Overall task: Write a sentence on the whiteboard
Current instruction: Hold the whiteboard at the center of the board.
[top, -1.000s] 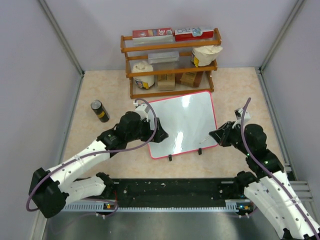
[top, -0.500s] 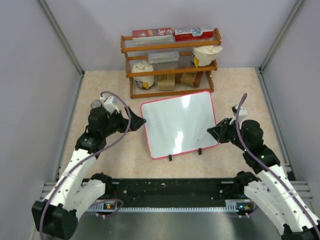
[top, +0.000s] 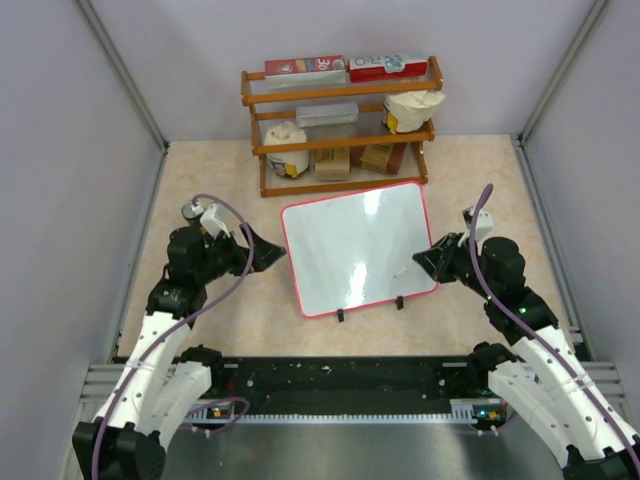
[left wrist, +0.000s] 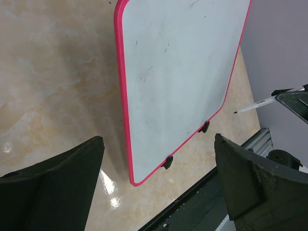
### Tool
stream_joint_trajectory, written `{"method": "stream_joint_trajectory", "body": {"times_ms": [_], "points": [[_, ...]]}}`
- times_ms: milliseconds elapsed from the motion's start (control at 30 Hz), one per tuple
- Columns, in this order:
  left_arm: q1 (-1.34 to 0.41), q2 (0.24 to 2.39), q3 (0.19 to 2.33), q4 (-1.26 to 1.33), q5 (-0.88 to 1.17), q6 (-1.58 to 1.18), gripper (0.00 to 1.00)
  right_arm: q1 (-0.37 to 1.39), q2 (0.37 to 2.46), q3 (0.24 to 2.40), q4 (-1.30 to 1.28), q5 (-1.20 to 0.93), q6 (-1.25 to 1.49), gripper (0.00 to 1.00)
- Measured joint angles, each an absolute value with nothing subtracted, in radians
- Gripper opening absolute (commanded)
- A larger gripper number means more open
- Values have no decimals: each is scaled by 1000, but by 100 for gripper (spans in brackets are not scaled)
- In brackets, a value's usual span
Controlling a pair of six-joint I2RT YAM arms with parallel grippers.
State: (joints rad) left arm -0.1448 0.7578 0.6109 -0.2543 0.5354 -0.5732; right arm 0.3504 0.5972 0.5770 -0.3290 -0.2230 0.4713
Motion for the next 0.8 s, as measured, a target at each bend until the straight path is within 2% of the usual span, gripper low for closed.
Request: {"method": "stream_joint_trajectory", "body": {"times_ms": [367,800], "points": [[-143,741,597,-262,538,-553,98,350,597,577,-329,-223,458,0],[-140,803,560,-183,554,-542,92,350,653,608,-290,-230,437,0]]}}
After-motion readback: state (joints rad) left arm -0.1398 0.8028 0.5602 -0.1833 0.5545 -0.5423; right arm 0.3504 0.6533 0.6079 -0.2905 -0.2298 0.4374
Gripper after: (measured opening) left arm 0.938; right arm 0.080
